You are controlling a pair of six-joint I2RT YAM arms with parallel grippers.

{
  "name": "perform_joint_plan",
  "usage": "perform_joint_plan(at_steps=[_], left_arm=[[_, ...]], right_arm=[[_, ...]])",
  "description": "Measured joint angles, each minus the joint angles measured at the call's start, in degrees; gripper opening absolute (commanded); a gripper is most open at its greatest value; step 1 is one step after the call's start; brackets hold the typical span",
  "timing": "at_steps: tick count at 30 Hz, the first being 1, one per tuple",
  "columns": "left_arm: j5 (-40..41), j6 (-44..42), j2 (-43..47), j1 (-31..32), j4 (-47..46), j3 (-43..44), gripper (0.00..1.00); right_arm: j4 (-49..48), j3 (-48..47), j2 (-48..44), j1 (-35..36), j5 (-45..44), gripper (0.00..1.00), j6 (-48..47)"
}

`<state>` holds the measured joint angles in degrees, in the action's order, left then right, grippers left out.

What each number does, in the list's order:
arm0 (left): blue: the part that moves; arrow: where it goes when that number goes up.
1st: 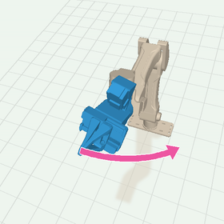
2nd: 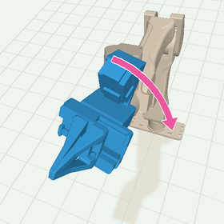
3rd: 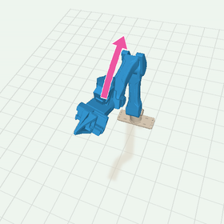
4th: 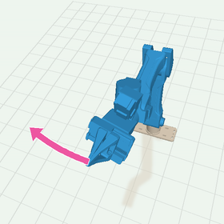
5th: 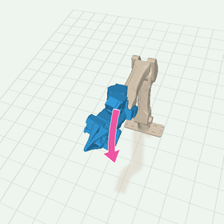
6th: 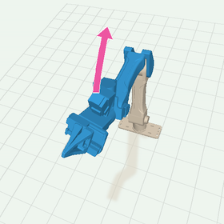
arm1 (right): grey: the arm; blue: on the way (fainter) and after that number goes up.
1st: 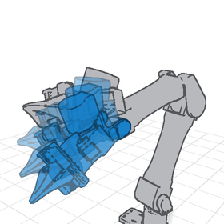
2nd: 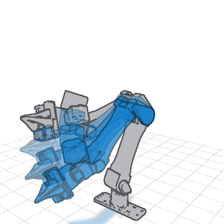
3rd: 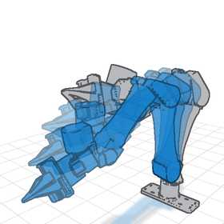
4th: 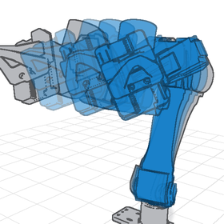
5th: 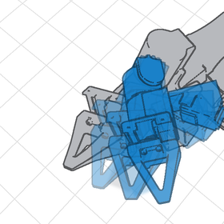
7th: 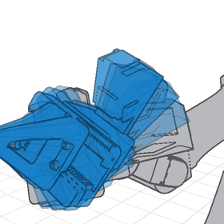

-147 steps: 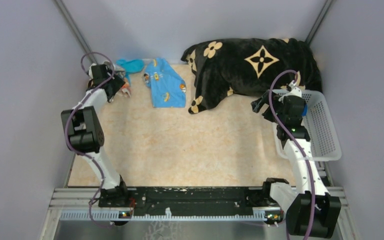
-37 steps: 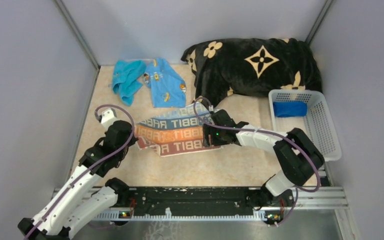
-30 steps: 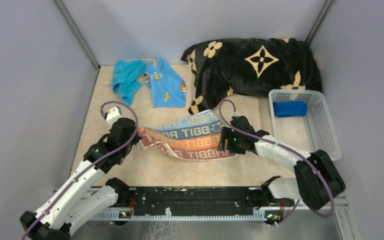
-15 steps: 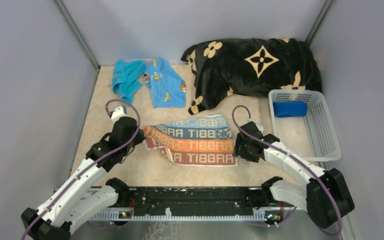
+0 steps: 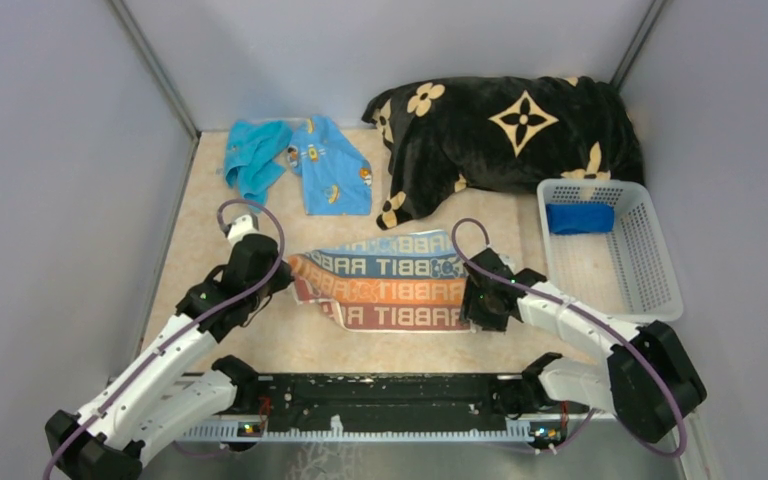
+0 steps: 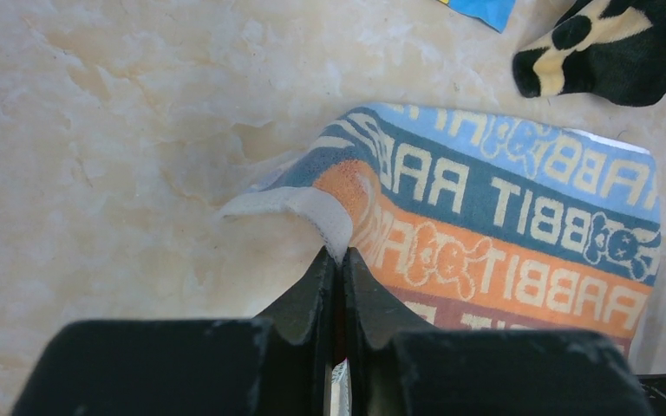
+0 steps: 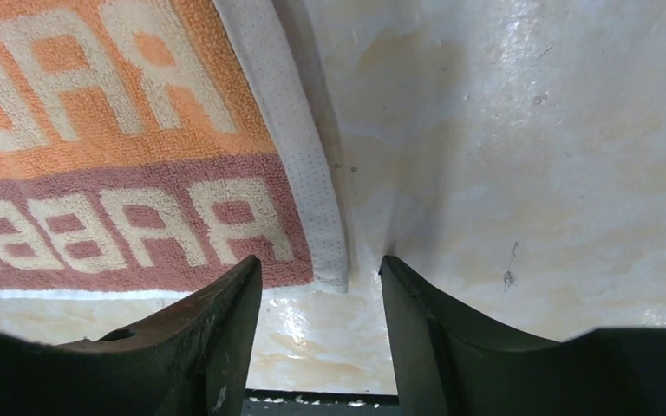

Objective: Roll the towels
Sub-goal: Flatten out the towel at the center of the board.

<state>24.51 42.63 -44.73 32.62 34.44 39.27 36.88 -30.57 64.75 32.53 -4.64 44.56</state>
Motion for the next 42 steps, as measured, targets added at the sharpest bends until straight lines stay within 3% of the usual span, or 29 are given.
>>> perform_joint_plan(at_steps=[5, 8, 14, 19, 23, 29, 35, 39, 42], left_arm=[[-0.1, 0.0, 0.0, 0.0, 0.0, -0.1, 0.11], [-0.1, 0.0, 0.0, 0.0, 0.0, -0.3, 0.11], [0.5, -0.1, 0.0, 0.0, -0.2, -0.3, 0.10], [0.9, -1.4, -2.1, -0.8, -1.5, 0.5, 0.08], [-0.7, -4.2, -7.6, -5.0, -3.9, 5.8, 0.08], [-9.5, -9.5, -18.6, -14.4, -8.4, 23.7, 0.09], [-16.5, -14.7, -27.4, -15.7, -11.3, 41.1, 0.13], [-20.4, -16.6, -25.8, -15.7, -12.5, 40.6, 0.15], [-22.9, -16.2, -21.7, -15.7, -13.1, 32.7, 0.15]], right_arm=[[0.2, -0.2, 1.0, 1.6, -1.9, 0.44, 2.2], [0.6, -0.5, 2.2, 1.9, -2.6, 0.33, 2.8], [-0.4, -1.8, 4.0, 3.3, -2.9, 0.00, 3.0], [2.5, -4.5, 4.3, 1.9, -5.7, 0.00, 0.3], [4.2, -12.6, 3.7, -4.4, -7.2, 0.00, -4.1], [5.0, -29.5, 2.8, -11.6, -8.3, 0.00, -11.0], [5.1, -43.0, 2.7, -15.8, -9.2, 0.00, -15.7], [4.7, -43.2, 0.2, -16.2, -9.1, 0.00, -17.1], [4.2, -37.5, -4.2, -16.2, -7.8, 0.00, -17.0]])
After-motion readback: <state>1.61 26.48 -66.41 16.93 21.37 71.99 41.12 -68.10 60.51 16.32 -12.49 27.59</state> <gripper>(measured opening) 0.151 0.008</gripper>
